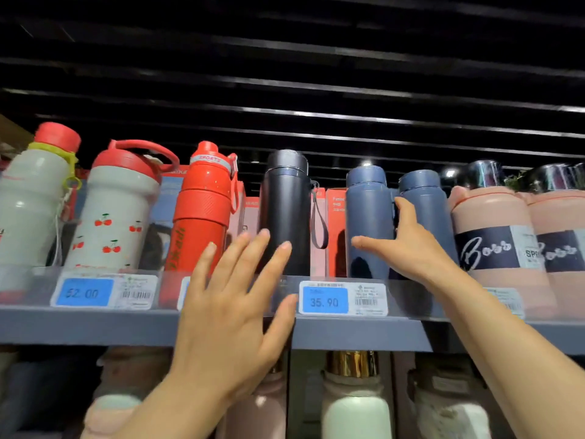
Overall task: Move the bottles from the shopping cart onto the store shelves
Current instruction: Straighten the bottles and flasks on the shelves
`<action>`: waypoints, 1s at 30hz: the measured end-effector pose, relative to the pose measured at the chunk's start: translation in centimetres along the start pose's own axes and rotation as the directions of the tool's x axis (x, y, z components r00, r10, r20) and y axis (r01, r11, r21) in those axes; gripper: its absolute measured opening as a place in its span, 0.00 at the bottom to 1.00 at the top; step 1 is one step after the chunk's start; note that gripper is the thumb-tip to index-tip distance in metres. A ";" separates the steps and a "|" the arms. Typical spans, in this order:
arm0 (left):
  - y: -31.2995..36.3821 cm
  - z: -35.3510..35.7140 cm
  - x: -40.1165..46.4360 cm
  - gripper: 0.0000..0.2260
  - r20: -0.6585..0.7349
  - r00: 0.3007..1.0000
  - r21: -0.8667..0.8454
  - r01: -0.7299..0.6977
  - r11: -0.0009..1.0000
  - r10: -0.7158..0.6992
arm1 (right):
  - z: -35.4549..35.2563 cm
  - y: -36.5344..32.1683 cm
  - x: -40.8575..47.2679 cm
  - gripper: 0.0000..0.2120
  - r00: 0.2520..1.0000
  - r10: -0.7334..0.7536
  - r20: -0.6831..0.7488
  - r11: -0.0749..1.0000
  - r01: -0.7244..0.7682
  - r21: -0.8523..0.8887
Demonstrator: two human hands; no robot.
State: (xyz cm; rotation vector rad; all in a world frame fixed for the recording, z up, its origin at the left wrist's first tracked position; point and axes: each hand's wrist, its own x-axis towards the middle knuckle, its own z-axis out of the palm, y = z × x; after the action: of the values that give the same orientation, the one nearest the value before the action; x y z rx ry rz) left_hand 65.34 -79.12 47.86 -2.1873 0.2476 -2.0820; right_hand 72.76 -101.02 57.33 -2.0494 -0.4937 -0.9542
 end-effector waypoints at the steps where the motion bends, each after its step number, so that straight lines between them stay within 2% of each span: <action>1: 0.9 0.6 0.4 0.25 0.028 1.000 -0.002 0.010 1.000 -0.010 | -0.2 0.3 0.4 0.46 0.999 0.006 0.054 1.000 -0.007 0.023; 4: 1.6 1.6 0.4 0.26 0.098 0.994 0.036 0.054 0.998 -0.057 | 0.0 1.1 1.6 0.49 0.988 0.038 0.151 0.995 -0.052 0.091; 7: 1.5 1.6 0.4 0.24 0.099 0.993 0.064 0.053 0.997 -0.059 | 0.3 1.5 2.0 0.52 0.984 0.065 0.169 0.991 -0.083 0.105; 9: 1.6 1.6 0.3 0.24 0.087 0.995 0.087 0.045 0.995 -0.052 | 0.6 1.4 1.7 0.54 0.993 0.034 0.117 0.999 -0.038 0.025; 12: 1.6 1.6 0.2 0.23 0.072 0.996 0.102 0.043 0.994 -0.051 | 1.3 1.0 0.8 0.58 0.998 -0.063 -0.007 0.973 0.059 -0.223; 14: 1.6 1.4 0.2 0.23 0.061 0.997 0.105 0.034 0.994 -0.041 | 1.5 0.8 0.4 0.60 0.995 -0.089 -0.036 0.954 0.074 -0.290; 21: 1.6 1.3 0.1 0.23 0.058 0.998 0.100 0.022 0.995 -0.028 | 1.2 0.8 0.0 0.55 0.994 -0.111 0.011 0.981 0.111 -0.156; 28: 1.8 1.3 0.0 0.23 0.050 0.999 0.090 0.018 0.996 -0.023 | 1.2 0.9 -0.3 0.55 0.994 -0.107 -0.007 0.978 0.104 -0.181; 30: 1.8 1.3 -0.1 0.23 0.043 0.999 0.082 0.014 0.997 -0.017 | 1.2 0.9 -0.4 0.55 0.992 -0.122 -0.022 0.966 0.114 -0.232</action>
State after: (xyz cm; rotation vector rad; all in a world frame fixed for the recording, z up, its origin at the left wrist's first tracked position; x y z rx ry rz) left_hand 66.52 -80.89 47.37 -2.1918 0.1392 -2.0115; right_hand 73.62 -100.60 56.10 -2.2250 -0.5104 -1.1644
